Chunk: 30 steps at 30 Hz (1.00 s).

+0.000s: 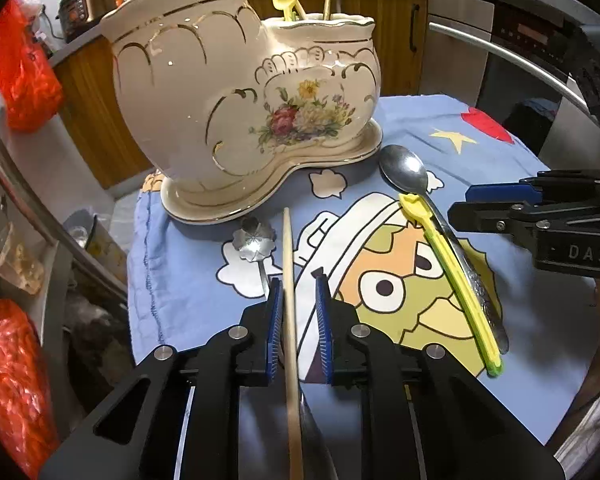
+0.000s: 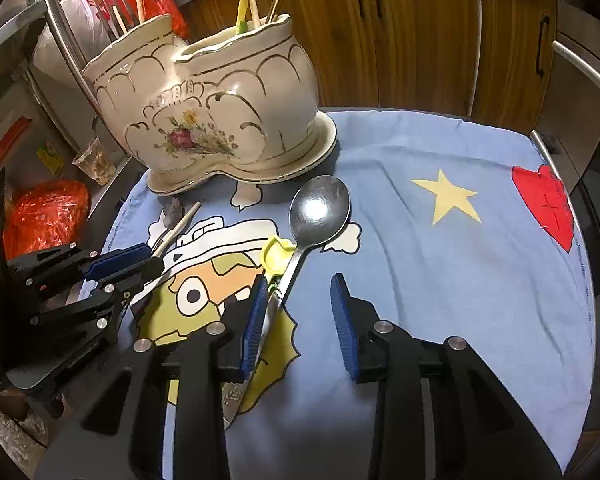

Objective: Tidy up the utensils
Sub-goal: 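Grasp a wooden chopstick with the left tool while the right grasps a silver spoon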

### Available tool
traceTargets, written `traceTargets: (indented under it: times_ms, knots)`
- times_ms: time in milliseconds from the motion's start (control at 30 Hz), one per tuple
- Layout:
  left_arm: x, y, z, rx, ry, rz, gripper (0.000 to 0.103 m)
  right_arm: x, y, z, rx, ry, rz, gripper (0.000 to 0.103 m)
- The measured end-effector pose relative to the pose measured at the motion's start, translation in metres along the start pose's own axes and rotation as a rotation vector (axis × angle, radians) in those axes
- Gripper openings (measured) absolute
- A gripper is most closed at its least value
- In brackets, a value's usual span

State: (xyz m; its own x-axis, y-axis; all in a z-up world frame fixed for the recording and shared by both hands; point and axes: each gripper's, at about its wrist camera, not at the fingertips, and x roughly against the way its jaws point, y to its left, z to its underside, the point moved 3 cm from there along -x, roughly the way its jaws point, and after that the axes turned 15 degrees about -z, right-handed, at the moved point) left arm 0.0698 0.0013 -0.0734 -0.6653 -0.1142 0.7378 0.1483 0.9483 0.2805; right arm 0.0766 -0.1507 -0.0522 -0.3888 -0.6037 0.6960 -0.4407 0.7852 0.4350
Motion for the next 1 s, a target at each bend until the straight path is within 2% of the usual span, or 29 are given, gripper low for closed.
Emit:
traceTargets:
  times_ms: [200, 300, 433, 733, 800, 900, 1000]
  knots:
    - [-0.006, -0.001, -0.001, 0.002, 0.013, -0.001, 0.018, -0.005, 0.0, 0.002, -0.001, 0.016, -0.008, 0.027]
    - [-0.007, -0.001, -0.002, 0.013, 0.026, -0.013, 0.007, -0.011, 0.002, 0.002, 0.008, 0.025, -0.006, 0.025]
    - [-0.006, 0.0, -0.002, 0.032, 0.032, -0.002, 0.007, -0.015, 0.006, 0.001, 0.034, 0.027, 0.013, 0.019]
    - [-0.004, 0.001, -0.001, 0.054, 0.037, 0.031, 0.006, -0.025, 0.003, -0.007, 0.009, 0.015, 0.016, 0.018]
    - [-0.004, 0.001, -0.001, 0.051, 0.038, 0.034, 0.007, -0.026, 0.004, -0.008, 0.021, 0.017, 0.025, 0.013]
    - [-0.004, 0.002, -0.001, 0.049, 0.037, 0.037, 0.007, -0.028, 0.008, -0.008, 0.057, 0.029, 0.043, 0.011]
    - [-0.003, 0.003, -0.001, 0.065, 0.04, 0.05, 0.007, -0.023, 0.005, -0.005, 0.048, 0.045, 0.027, 0.007]
